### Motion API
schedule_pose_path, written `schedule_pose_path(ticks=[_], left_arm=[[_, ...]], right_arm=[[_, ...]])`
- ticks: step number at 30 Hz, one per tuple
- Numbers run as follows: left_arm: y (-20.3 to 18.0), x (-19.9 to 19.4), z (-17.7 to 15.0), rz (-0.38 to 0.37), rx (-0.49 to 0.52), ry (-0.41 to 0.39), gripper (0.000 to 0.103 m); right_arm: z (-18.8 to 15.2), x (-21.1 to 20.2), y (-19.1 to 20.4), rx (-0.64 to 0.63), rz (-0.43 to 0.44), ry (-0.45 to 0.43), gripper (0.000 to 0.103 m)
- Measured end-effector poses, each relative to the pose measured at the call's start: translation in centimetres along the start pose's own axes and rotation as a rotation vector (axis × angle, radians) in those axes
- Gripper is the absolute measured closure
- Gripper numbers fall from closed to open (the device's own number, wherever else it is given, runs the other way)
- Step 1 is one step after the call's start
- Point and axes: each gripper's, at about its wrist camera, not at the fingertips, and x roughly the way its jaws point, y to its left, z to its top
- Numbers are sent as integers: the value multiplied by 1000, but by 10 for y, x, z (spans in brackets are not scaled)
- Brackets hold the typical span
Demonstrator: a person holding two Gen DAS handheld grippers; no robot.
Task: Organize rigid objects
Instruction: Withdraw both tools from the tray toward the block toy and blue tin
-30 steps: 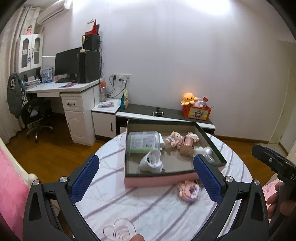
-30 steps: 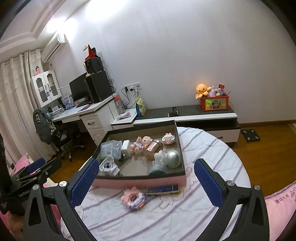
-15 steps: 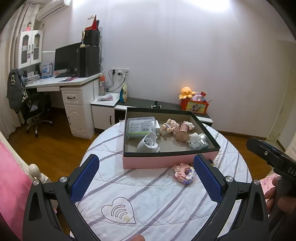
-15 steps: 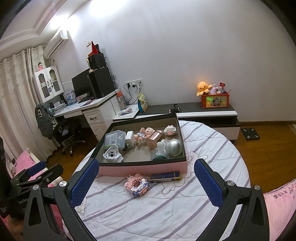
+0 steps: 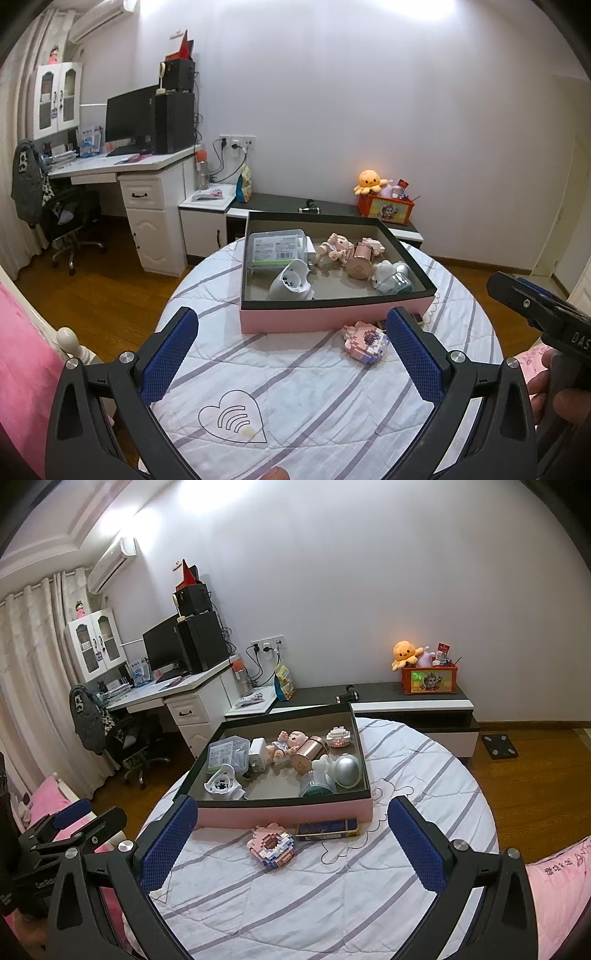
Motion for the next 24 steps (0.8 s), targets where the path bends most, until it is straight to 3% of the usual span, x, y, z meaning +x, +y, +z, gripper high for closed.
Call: schedule_pose_path(ticks=[17,24], left_arm=[[-24,39,-16,-26,39,100,0],[-50,80,-29,-57,72,189,0]], right_arm=[[-19,28,-34,51,-54,87,0],[-33,45,-57,86,-103,160,0]])
